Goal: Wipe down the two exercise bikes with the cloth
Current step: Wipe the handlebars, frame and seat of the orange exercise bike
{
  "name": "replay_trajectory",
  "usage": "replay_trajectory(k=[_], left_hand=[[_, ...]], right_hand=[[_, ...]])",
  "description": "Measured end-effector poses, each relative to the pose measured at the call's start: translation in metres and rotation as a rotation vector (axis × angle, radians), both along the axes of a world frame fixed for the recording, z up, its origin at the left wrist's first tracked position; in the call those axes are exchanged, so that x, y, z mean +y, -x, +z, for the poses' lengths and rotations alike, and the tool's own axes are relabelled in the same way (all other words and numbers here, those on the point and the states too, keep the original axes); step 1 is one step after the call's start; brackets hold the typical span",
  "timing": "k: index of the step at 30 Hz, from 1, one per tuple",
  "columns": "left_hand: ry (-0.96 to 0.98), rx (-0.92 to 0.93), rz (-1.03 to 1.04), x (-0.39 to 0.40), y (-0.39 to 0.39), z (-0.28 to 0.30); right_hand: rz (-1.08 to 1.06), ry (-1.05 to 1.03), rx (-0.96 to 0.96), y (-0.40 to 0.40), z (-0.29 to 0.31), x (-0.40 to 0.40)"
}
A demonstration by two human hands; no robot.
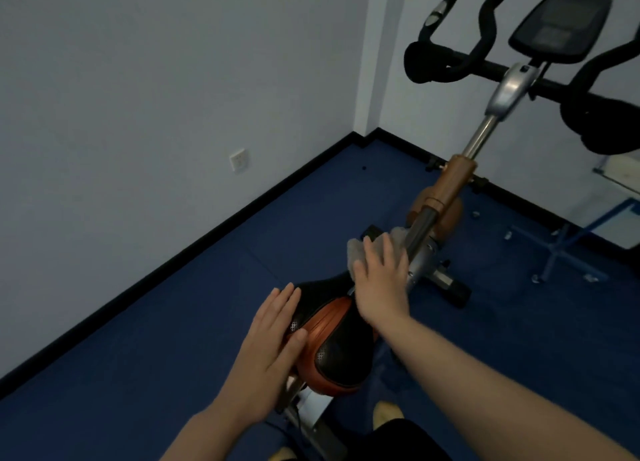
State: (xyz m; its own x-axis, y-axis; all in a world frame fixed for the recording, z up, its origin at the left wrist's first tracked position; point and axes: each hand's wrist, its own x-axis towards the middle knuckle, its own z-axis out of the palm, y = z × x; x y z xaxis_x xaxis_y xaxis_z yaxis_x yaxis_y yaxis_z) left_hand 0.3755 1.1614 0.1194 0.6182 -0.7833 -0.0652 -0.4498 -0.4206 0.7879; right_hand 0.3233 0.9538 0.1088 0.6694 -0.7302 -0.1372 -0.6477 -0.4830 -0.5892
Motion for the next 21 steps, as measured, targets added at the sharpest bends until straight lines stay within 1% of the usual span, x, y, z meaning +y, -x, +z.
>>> replay_trajectory(k=[2,4,6,8,10,12,14,16,19,20,21], left_hand=[[0.021,0.002,-0.016,0.002,-0.001,-0.001],[0.033,0.007,-0.032,0.003,-0.001,-0.003],[0.05,0.012,-0.049,0.004,-0.003,-0.005],[0.045,-0.011,-0.084,0.005,-0.005,-0.007],[0.035,-0.029,-0.117,0.006,-0.007,-0.009],[0.044,-0.029,-0.142,0.009,-0.009,-0.01],[0.069,-0.023,-0.159,0.011,-0.011,-0.011],[0.079,-0.021,-0.17,0.012,-0.015,-0.012],[0.072,-0.028,-0.198,0.012,-0.017,-0.01],[0.068,-0.032,-0.207,0.012,-0.018,-0.01],[0.066,-0.035,-0.214,0.013,-0.019,-0.01]], right_hand=[[-0.028,-0.082,-0.067,0.017,-0.004,0.042],[0.003,-0.125,-0.115,0.036,-0.006,0.07],[0.009,-0.158,-0.119,0.038,-0.002,0.066],[-0.067,-0.191,-0.121,0.028,0.007,0.052],[-0.148,-0.215,-0.077,0.02,0.019,0.053],[-0.113,-0.15,-0.018,0.03,0.018,0.081],[-0.01,-0.056,0.003,0.054,0.011,0.115],[0.022,-0.076,-0.012,0.068,0.01,0.119],[-0.146,-0.273,-0.074,0.059,0.021,0.101],[-0.186,-0.277,-0.071,0.056,0.023,0.105],[-0.191,-0.224,-0.046,0.056,0.023,0.116]])
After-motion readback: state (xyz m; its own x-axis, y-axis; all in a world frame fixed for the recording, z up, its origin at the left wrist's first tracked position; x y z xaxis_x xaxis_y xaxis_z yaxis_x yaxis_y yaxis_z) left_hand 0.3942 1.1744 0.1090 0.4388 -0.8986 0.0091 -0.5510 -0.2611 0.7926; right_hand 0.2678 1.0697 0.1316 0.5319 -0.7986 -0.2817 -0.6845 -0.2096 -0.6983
